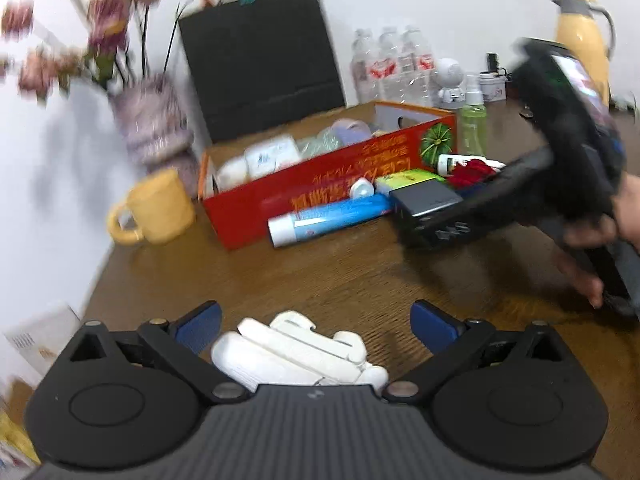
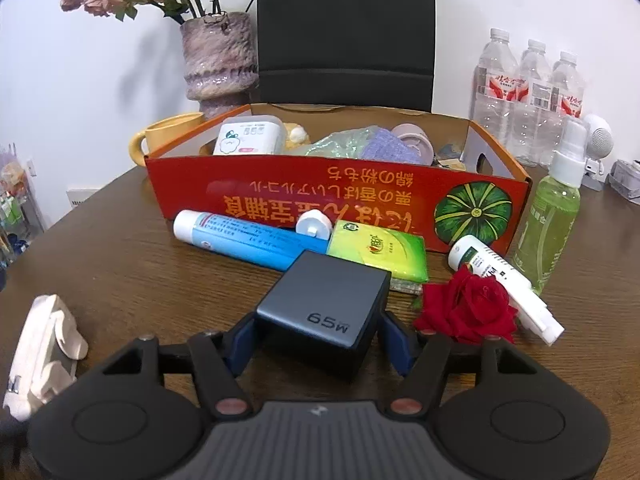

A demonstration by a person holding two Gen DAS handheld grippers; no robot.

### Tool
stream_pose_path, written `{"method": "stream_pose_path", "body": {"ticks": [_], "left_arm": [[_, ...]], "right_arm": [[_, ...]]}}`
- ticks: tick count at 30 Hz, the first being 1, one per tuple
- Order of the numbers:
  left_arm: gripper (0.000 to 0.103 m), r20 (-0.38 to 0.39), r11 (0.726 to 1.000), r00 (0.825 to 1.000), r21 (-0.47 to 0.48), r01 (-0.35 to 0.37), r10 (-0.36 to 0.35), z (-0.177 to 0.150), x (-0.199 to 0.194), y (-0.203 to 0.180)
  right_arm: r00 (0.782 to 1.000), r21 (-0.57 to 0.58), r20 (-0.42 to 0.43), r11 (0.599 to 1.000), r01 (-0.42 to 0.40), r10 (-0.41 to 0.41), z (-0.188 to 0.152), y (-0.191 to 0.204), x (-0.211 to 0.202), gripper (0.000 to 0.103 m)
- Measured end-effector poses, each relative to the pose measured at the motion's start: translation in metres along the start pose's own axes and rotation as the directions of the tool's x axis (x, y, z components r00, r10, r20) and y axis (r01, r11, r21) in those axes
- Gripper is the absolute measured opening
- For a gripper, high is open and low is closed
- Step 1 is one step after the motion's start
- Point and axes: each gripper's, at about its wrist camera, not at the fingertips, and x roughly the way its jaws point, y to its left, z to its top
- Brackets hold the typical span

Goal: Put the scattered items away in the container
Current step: 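Grasp the white plastic holder with the left tool while the right tool grasps the black charger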

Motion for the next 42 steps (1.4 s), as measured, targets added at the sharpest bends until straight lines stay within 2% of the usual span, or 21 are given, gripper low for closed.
{"method": "stream_pose_path", "body": {"ticks": [2, 3, 4, 7, 12, 13, 14, 16, 17, 18, 19, 21, 23, 24, 25, 27, 31, 37, 40, 42], "left_arm": [[0.089, -0.037, 0.998, 0.998, -0.051, 0.042, -0.044, -0.001, 0.005, 0.010], [0.080, -0.047, 0.997, 0.998, -0.059, 0.043, -0.046, -0.003, 0.006, 0.010], [0.077, -0.055, 0.997, 0.997, -0.065, 0.043, -0.047, -0.004, 0.007, 0.010], [0.077, -0.046, 0.998, 0.998, -0.046, 0.052, -0.054, -0.008, 0.001, 0.000], [0.077, -0.028, 1.000, 0.999, -0.024, 0.018, -0.019, -0.017, -0.014, -0.029], [0.078, -0.024, 1.000, 1.000, -0.007, 0.002, -0.002, -0.019, -0.019, -0.034], [0.079, -0.017, 0.999, 0.999, -0.001, -0.048, 0.048, -0.021, -0.024, -0.037], [0.097, 0.027, 0.988, 0.988, 0.003, -0.153, 0.153, -0.023, -0.031, -0.040], [0.101, 0.046, 0.985, 0.984, 0.001, -0.170, 0.170, -0.023, -0.031, -0.038], [0.103, 0.062, 0.983, 0.981, -0.002, -0.183, 0.183, -0.023, -0.030, -0.037], [0.103, 0.055, 0.987, 0.986, -0.006, -0.158, 0.158, -0.024, -0.024, -0.032], [0.102, -0.008, 0.994, 0.994, -0.042, -0.106, 0.105, -0.023, -0.008, -0.023], [0.093, -0.075, 0.991, 0.996, -0.122, -0.052, 0.043, -0.023, 0.005, -0.012], [0.078, -0.092, 0.985, 0.995, -0.169, -0.037, 0.021, -0.023, 0.008, -0.009], [0.068, -0.108, 0.977, 0.994, -0.212, -0.024, 0.001, -0.023, 0.011, -0.005], [0.058, -0.113, 0.970, 0.994, -0.242, -0.031, 0.003, -0.024, 0.010, -0.007], [0.057, -0.117, 0.962, 0.992, -0.265, -0.065, 0.034, -0.024, 0.007, -0.020], [0.060, -0.105, 0.963, 0.994, -0.265, -0.055, 0.028, -0.021, 0.013, -0.029], [0.071, -0.098, 0.964, 0.995, -0.262, -0.049, 0.023, -0.019, 0.017, -0.031], [0.076, -0.106, 0.963, 0.994, -0.264, -0.052, 0.025, -0.018, 0.020, -0.030]], "right_arm": [[1.000, -0.011, -0.008, 1.000, -0.002, 0.002, -0.004, 0.001, -0.006, 0.061], [1.000, -0.019, -0.007, 1.000, -0.015, 0.015, -0.008, 0.000, -0.011, 0.061], [0.999, -0.031, -0.003, 0.999, -0.033, 0.033, -0.013, -0.002, -0.017, 0.061], [0.998, -0.039, 0.000, 0.997, -0.069, 0.069, -0.024, -0.012, -0.031, 0.062], [0.999, -0.032, 0.005, 0.998, -0.052, 0.052, -0.035, -0.027, -0.047, 0.062], [0.999, -0.031, 0.005, 0.998, -0.047, 0.047, -0.036, -0.029, -0.049, 0.062], [0.999, -0.032, 0.006, 0.998, -0.044, 0.045, -0.036, -0.029, -0.050, 0.062], [0.999, -0.034, 0.008, 0.999, -0.040, 0.040, -0.037, -0.030, -0.050, 0.062], [0.999, -0.040, 0.009, 0.999, -0.034, 0.034, -0.038, -0.028, -0.051, 0.062], [1.000, -0.046, 0.010, 0.999, -0.027, 0.028, -0.038, -0.027, -0.051, 0.062], [1.000, -0.053, 0.011, 0.998, -0.022, 0.023, -0.038, -0.025, -0.050, 0.062], [1.000, -0.061, 0.011, 0.998, -0.022, 0.022, -0.038, -0.024, -0.050, 0.062], [0.999, -0.047, 0.009, 0.998, -0.035, 0.035, -0.038, -0.027, -0.049, 0.062], [0.999, -0.035, 0.008, 0.998, -0.044, 0.045, -0.038, -0.029, -0.049, 0.062], [0.999, -0.031, 0.009, 0.998, -0.046, 0.046, -0.039, -0.030, -0.050, 0.062], [0.999, -0.034, 0.008, 0.999, -0.038, 0.038, -0.040, -0.030, -0.050, 0.062], [0.999, -0.038, 0.007, 0.999, -0.038, 0.038, -0.043, -0.030, -0.053, 0.062], [0.999, -0.037, 0.007, 0.999, -0.039, 0.040, -0.048, -0.031, -0.060, 0.063], [0.999, -0.030, -0.003, 0.999, -0.034, 0.033, -0.047, -0.031, -0.058, 0.078], [0.999, -0.031, -0.007, 0.998, -0.045, 0.045, -0.046, -0.031, -0.055, 0.083]]}}
